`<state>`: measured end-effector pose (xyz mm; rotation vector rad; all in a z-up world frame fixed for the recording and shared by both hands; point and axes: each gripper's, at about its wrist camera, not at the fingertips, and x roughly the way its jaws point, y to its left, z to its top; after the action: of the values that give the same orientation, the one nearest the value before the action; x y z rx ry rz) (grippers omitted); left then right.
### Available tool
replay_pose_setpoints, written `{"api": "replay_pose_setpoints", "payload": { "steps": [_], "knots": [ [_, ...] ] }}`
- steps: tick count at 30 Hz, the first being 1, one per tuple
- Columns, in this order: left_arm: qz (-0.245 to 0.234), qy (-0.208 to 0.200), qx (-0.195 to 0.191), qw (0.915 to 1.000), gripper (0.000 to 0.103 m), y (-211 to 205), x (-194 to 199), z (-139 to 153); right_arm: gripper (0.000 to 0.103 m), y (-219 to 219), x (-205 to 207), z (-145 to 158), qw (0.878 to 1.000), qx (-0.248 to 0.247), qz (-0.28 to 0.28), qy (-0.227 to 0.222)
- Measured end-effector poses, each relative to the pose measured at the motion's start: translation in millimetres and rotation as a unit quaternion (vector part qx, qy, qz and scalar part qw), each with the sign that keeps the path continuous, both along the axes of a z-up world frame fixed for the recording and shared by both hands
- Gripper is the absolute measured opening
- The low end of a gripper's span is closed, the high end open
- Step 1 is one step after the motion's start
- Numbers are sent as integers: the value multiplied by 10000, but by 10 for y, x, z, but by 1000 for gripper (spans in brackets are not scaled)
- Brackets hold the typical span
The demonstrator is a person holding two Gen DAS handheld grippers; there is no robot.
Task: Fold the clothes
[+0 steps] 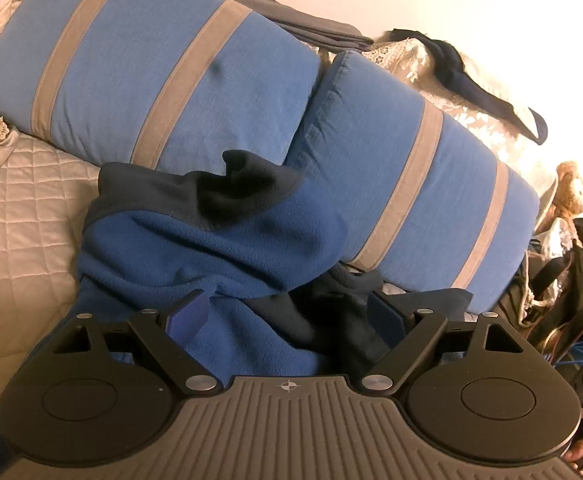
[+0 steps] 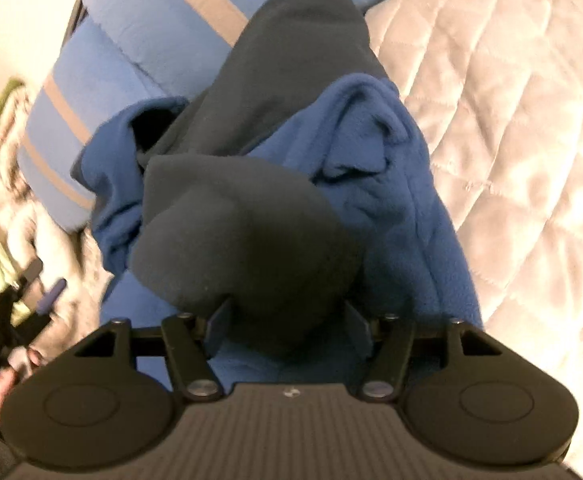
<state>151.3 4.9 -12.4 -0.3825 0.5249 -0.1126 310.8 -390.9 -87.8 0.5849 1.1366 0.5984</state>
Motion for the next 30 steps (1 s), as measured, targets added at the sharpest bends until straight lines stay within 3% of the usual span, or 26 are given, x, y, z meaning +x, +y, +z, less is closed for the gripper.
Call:
{"api": "replay_pose_setpoints", "payload": {
  "steps": [2, 4, 8, 13, 18, 24, 27, 28, 29, 30],
  "knots": [
    [1, 11, 2, 10000, 87, 1, 3, -1, 45, 28, -13, 16, 9998, 167, 48, -66],
    [1, 14, -5, 10000, 87, 4, 4, -1, 30, 56, -35, 102, 9995, 228, 126, -203],
    [-6, -36, -43, 10000, 87, 6, -9, 5, 21, 115, -93, 437, 9967, 155, 224, -760],
    [33, -285, -262, 9992, 87, 40, -62, 47, 20, 312, -159, 983, 9868, -8, 514, -1533],
    [290, -720, -576, 9953, 87, 145, -169, 135, 20, 823, -266, 1456, 9699, -22, 1144, -2151],
    [776, -1133, -1092, 9845, 87, 334, -314, 209, 20, 1572, -365, 1548, 9503, -73, 1876, -2483],
    [1201, -1100, -1188, 9795, 87, 455, -397, 260, 22, 1950, -388, 1482, 9446, -166, 2084, -2532],
    [1356, -974, -1150, 9792, 87, 494, -425, 281, 29, 2059, -397, 1462, 9430, -189, 2131, -2548],
    [1510, -843, -1112, 9786, 87, 533, -454, 301, 48, 2152, -407, 1457, 9417, -228, 2149, -2577],
    [1638, -665, -1080, 9783, 87, 578, -490, 316, 55, 2231, -416, 1459, 9403, -254, 2175, -2606]
  ]
}}
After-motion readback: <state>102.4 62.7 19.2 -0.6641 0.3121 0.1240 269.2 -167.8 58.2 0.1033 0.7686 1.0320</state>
